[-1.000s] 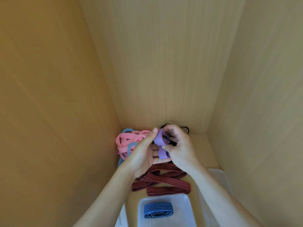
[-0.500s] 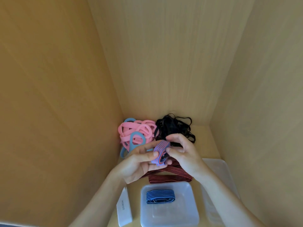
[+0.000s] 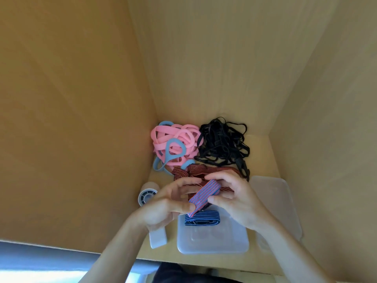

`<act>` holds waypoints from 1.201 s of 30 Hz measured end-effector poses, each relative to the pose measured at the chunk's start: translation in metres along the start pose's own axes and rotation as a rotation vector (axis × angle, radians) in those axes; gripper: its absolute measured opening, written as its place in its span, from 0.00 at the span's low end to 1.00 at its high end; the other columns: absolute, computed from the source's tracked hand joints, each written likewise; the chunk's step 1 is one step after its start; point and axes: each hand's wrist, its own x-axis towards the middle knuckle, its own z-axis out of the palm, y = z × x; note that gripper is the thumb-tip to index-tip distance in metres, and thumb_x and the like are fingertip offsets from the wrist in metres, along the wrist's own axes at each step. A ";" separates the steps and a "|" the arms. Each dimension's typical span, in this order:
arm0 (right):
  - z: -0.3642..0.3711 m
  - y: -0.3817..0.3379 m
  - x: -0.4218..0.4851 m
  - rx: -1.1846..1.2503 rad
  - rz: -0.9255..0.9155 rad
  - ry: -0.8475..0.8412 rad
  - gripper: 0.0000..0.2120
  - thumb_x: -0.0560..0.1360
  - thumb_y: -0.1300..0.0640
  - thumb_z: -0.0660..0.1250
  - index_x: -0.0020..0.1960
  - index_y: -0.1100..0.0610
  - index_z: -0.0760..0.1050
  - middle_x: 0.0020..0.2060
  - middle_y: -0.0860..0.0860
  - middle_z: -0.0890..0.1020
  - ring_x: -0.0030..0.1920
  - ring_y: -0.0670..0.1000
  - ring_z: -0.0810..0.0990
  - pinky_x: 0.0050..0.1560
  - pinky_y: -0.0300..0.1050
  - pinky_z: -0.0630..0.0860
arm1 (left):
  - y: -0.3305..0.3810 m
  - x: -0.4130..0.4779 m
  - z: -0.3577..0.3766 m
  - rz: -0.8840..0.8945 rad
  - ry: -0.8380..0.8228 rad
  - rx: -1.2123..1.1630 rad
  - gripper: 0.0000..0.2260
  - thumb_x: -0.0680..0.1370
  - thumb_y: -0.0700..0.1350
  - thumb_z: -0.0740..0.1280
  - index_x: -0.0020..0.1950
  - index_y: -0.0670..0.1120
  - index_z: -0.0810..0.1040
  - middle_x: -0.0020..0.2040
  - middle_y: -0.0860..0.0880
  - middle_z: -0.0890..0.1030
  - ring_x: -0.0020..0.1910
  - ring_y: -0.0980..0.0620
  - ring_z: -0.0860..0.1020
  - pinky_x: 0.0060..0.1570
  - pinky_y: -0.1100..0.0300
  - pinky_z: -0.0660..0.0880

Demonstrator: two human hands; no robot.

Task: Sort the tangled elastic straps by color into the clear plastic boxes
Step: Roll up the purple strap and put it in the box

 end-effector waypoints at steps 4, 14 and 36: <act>-0.002 0.004 -0.016 -0.090 0.000 -0.034 0.21 0.69 0.70 0.75 0.55 0.50 0.79 0.53 0.48 0.82 0.55 0.48 0.82 0.54 0.42 0.80 | -0.005 -0.014 0.004 0.003 0.029 0.013 0.26 0.70 0.32 0.70 0.68 0.36 0.71 0.64 0.39 0.78 0.58 0.39 0.77 0.58 0.48 0.74; 0.014 0.027 -0.057 -0.681 -0.176 -0.134 0.16 0.76 0.53 0.71 0.63 0.47 0.73 0.56 0.35 0.74 0.55 0.38 0.73 0.57 0.36 0.71 | -0.024 -0.044 0.004 0.013 0.236 0.179 0.12 0.72 0.40 0.72 0.54 0.40 0.79 0.57 0.35 0.79 0.53 0.42 0.79 0.58 0.46 0.77; 0.026 0.044 -0.058 -0.870 0.006 -0.206 0.12 0.78 0.50 0.71 0.59 0.51 0.76 0.53 0.42 0.68 0.45 0.48 0.78 0.44 0.40 0.72 | -0.041 -0.053 0.035 -0.022 0.344 0.801 0.09 0.82 0.41 0.64 0.51 0.57 0.74 0.36 0.53 0.79 0.27 0.57 0.67 0.31 0.64 0.64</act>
